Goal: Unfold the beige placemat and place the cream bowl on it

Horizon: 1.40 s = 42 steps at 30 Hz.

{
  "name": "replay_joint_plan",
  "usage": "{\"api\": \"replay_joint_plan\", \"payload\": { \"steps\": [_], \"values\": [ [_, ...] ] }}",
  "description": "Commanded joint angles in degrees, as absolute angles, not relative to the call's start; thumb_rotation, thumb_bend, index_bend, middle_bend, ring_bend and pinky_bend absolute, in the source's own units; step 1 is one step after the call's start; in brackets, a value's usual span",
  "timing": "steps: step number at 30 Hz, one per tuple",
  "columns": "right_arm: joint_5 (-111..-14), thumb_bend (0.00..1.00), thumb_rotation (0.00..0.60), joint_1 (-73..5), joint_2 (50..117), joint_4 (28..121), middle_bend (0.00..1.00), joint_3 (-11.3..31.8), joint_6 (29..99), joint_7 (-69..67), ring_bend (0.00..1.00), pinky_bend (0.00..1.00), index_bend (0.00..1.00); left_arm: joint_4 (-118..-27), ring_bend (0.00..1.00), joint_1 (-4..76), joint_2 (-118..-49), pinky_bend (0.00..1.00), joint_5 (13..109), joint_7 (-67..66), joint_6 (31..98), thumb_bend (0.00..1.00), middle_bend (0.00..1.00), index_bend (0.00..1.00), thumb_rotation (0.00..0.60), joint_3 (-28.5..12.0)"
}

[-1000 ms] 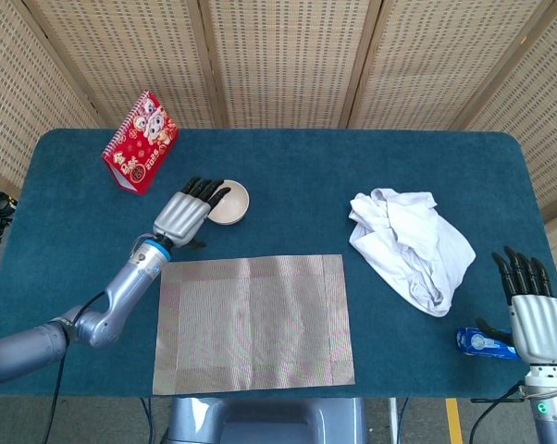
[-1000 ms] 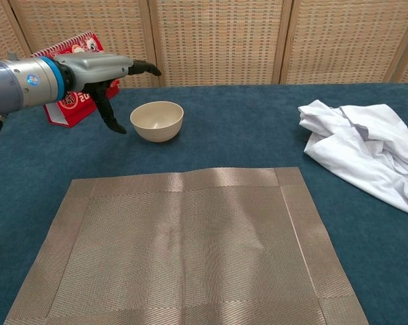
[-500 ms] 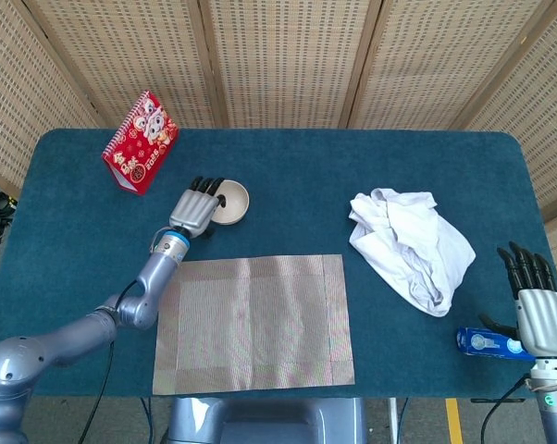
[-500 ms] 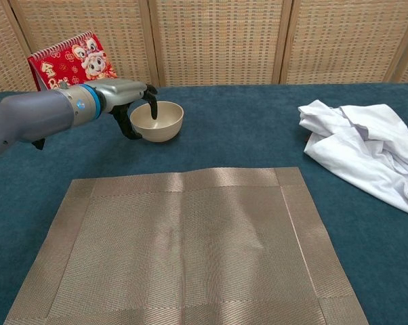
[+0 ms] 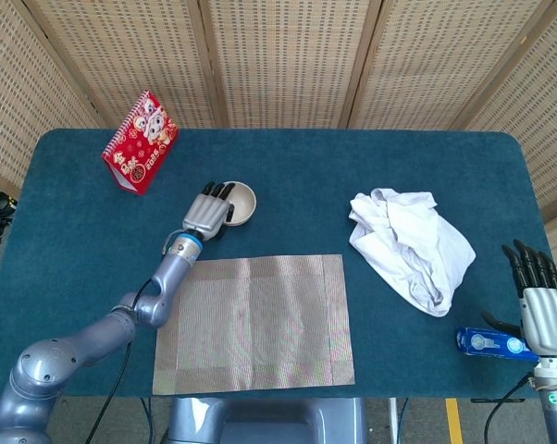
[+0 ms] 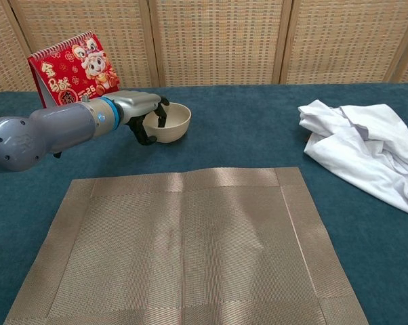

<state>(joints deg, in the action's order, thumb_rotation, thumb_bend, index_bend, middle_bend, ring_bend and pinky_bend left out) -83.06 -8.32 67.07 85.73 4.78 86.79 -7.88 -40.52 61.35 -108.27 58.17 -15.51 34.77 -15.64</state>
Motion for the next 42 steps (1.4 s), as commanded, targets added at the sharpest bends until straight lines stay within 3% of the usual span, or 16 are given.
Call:
{"api": "replay_joint_plan", "payload": {
  "steps": [1, 10, 20, 26, 38, 42],
  "values": [
    [-83.28, 0.00, 0.600, -8.26, 67.08, 85.81, 0.00, 4.82, 86.71, -7.93, 0.00, 0.00, 0.00, -43.59, 0.00, 60.49, -106.33, 0.00, 60.71, -13.59, 37.40, 0.48, 0.00, 0.78, 0.600, -15.17],
    [-84.62, 0.00, 0.600, -7.85, 67.05, 86.65, 0.00, 4.91, 87.32, -7.36, 0.00, 0.00, 0.00, -63.09, 0.00, 56.65, -95.64, 0.00, 71.54, -11.47, 47.04, 0.48, 0.00, 0.78, 0.600, -11.31],
    [-86.66, 0.00, 0.600, -7.17, 66.72, 87.98, 0.00, 4.82, 88.66, -6.61, 0.00, 0.00, 0.00, -84.69, 0.00, 51.16, -86.82, 0.00, 86.82, -11.64, 55.97, 0.48, 0.00, 0.79, 0.600, -1.34],
    [-87.24, 0.00, 0.600, -6.89, 66.50, 88.37, 0.00, 4.90, 89.03, -6.63, 0.00, 0.00, 0.00, -86.92, 0.00, 49.30, -87.21, 0.00, 91.04, -11.82, 57.49, 0.48, 0.00, 0.79, 0.600, 2.20],
    [-87.84, 0.00, 0.600, -6.39, 66.09, 88.78, 0.00, 5.14, 89.55, -7.00, 0.00, 0.00, 0.00, -86.35, 0.00, 47.11, -88.08, 0.00, 93.90, -10.88, 58.10, 0.48, 0.00, 0.79, 0.600, 4.79],
    [-87.78, 0.00, 0.600, -6.31, 65.97, 88.79, 0.00, 5.30, 89.52, -7.21, 0.00, 0.00, 0.00, -86.60, 0.00, 46.39, -86.97, 0.00, 94.06, -11.18, 57.54, 0.48, 0.00, 0.72, 0.600, 5.76]
  ]
}}
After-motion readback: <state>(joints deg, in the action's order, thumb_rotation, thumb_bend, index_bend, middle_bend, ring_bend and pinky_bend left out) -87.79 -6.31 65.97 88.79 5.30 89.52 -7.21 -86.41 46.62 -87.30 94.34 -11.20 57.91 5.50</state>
